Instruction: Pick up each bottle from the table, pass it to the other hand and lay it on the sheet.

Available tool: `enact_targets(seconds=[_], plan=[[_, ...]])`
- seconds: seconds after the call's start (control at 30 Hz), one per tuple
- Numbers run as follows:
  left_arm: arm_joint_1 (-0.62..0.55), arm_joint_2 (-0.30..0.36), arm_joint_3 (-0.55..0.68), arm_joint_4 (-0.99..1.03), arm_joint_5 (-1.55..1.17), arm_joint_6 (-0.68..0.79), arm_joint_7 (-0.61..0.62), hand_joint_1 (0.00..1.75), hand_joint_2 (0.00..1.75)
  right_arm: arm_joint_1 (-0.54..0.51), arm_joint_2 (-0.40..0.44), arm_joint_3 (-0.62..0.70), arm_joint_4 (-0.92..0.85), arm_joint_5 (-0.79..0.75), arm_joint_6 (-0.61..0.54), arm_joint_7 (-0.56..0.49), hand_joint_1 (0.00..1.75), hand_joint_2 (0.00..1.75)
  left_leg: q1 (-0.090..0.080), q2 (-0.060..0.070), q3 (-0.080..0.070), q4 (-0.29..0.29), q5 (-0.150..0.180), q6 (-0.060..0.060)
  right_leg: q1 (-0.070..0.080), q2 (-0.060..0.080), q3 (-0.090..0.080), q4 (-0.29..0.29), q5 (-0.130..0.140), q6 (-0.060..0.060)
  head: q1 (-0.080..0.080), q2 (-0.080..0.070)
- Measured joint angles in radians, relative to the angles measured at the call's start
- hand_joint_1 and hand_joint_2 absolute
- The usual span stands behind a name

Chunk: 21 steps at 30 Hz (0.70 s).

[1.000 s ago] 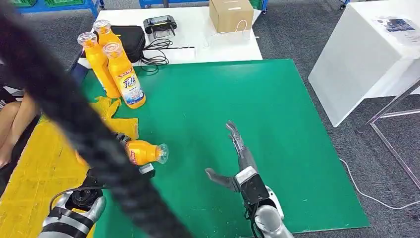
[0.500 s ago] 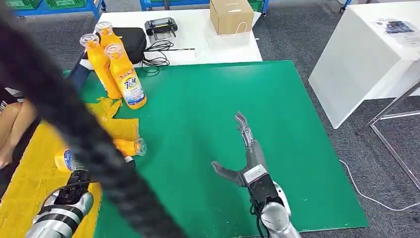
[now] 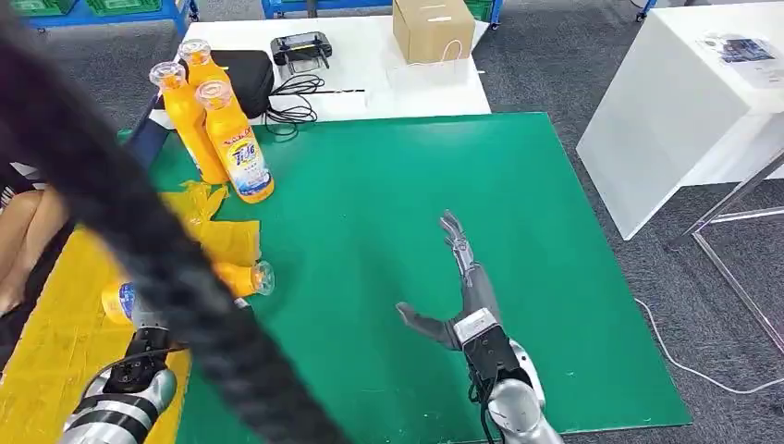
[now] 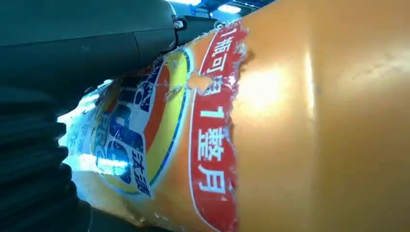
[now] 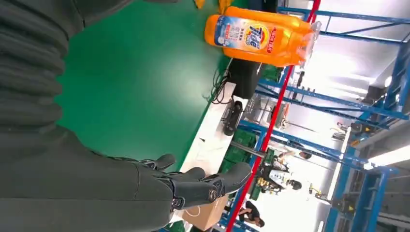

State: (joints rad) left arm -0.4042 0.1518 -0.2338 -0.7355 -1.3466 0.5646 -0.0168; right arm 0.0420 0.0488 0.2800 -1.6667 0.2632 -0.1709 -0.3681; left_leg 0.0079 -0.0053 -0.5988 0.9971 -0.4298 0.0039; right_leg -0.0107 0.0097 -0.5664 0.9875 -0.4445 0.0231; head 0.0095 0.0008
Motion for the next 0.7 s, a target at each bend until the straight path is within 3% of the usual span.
enact_targets(seconds=[0.27,0.5,0.6,0.7], plan=[[0.037,-0.003,0.006,-0.042,-0.002,0.064,-0.040,0.00,1.75,0.008,-0.004,0.000,0.000,0.009,-0.007,0.003,0.00,1.75,0.000,0.000,0.000,0.000,0.000,0.000,0.000,0.000,-0.001,0.000,0.000,0.000,0.000,0.000],[0.191,-0.041,0.082,-0.377,-0.160,0.137,-0.096,0.00,1.75,0.058,-0.025,0.000,0.000,0.053,-0.046,0.018,0.00,1.75,0.000,0.000,-0.005,0.000,0.000,0.000,0.000,0.000,-0.006,0.000,0.000,0.000,0.000,0.000],[0.226,-0.038,0.106,-0.512,-0.208,0.137,-0.043,0.00,1.75,0.086,-0.035,-0.001,-0.005,0.056,-0.061,0.018,0.00,1.75,0.000,0.000,-0.006,0.000,-0.001,0.000,0.000,0.000,-0.006,0.000,0.000,0.000,0.000,0.000],[0.228,0.025,0.077,-0.576,-0.219,0.138,0.102,0.00,1.75,0.098,-0.043,-0.001,-0.008,0.056,-0.069,0.018,0.00,1.75,0.001,0.001,-0.005,0.000,-0.001,0.000,0.001,0.001,-0.006,0.000,0.000,0.000,0.000,0.000]])
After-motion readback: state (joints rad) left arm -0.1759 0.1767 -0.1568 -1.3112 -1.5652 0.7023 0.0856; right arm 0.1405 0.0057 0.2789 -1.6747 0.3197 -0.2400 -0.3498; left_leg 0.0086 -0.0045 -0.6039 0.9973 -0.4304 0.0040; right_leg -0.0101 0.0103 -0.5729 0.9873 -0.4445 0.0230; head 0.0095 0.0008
